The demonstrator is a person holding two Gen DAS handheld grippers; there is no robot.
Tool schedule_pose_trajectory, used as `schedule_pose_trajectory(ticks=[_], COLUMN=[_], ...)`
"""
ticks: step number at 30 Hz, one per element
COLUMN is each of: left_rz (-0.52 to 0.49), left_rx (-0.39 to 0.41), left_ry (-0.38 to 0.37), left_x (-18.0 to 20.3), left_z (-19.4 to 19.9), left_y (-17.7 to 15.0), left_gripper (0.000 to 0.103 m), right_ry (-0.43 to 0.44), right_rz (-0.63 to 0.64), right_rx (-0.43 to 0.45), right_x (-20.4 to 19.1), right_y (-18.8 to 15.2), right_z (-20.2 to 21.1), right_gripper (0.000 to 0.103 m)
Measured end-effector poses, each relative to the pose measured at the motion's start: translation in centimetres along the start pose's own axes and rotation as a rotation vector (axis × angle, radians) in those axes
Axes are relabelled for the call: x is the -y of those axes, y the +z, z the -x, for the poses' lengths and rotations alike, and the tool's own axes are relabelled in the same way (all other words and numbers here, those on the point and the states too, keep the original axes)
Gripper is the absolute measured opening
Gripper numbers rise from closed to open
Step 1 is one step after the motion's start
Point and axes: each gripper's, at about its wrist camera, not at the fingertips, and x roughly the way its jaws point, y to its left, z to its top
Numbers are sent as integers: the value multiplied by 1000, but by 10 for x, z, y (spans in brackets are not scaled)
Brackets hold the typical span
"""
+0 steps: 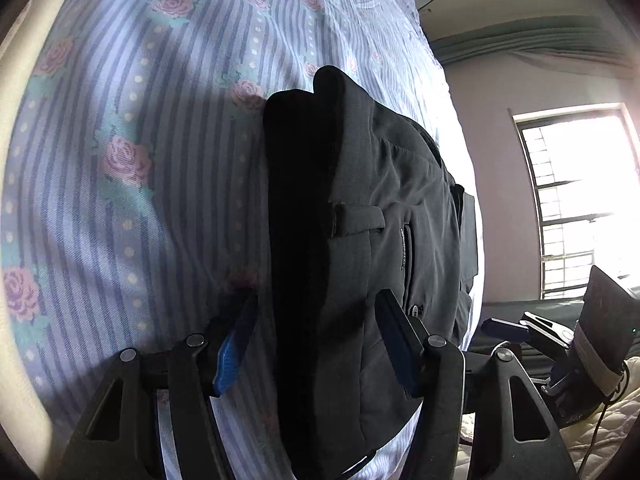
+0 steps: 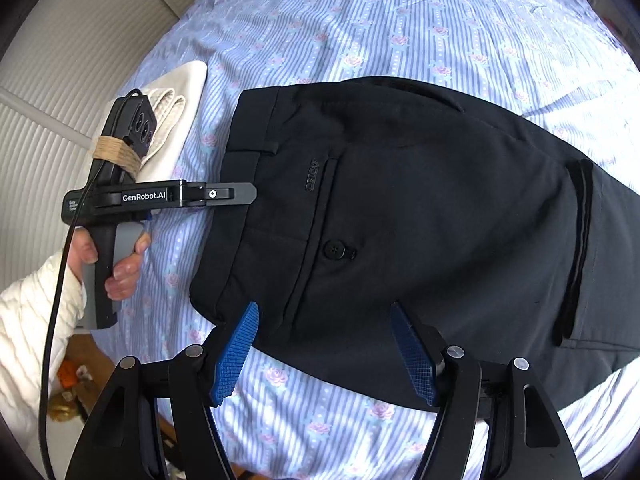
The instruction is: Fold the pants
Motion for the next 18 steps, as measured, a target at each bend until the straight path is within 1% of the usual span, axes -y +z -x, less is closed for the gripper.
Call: schedule_pose_trajectory(ticks=[1, 3, 6, 8, 11, 13, 14, 15, 16, 17, 18], left_rz=[-1, -5, 1, 26, 72, 89, 89, 84, 84, 79, 70], left_rx=[2, 7, 26, 28, 12, 5, 9, 14, 17, 17, 20], left_ry=[-18, -26, -69, -136, -197, -273, -301, -291, -254, -221, -182], left_x=[0, 1, 3, -2, 1, 4, 5, 6, 9, 12, 17], left_z=[-2, -6, -12, -16, -22, -17, -13, -10, -8, -7, -6], left_y=[1, 2, 4, 7, 9, 7, 6, 5, 4, 4, 3], left_gripper=[59, 59, 59, 59, 58, 57, 55, 45, 36, 32, 25], right_ry=[-1, -1, 3, -6, -12, -6, -1, -1, -2, 0, 6], right_rz=[0, -5, -1, 8, -1, -10, -11, -11, -11, -13, -14], right_rx=[1, 3, 3, 5, 4, 5, 9, 17, 25, 34, 42], right_x=[0, 0, -1, -1, 0, 1, 1, 1, 1, 1, 2], right_y=[0, 2, 3, 4, 3, 3, 3, 4, 4, 4, 4], right_z=[0, -1, -4, -4, -4, -2, 0, 2, 5, 9, 11], right_gripper=[70, 70, 70, 70, 70, 70, 70, 70, 70, 70, 70])
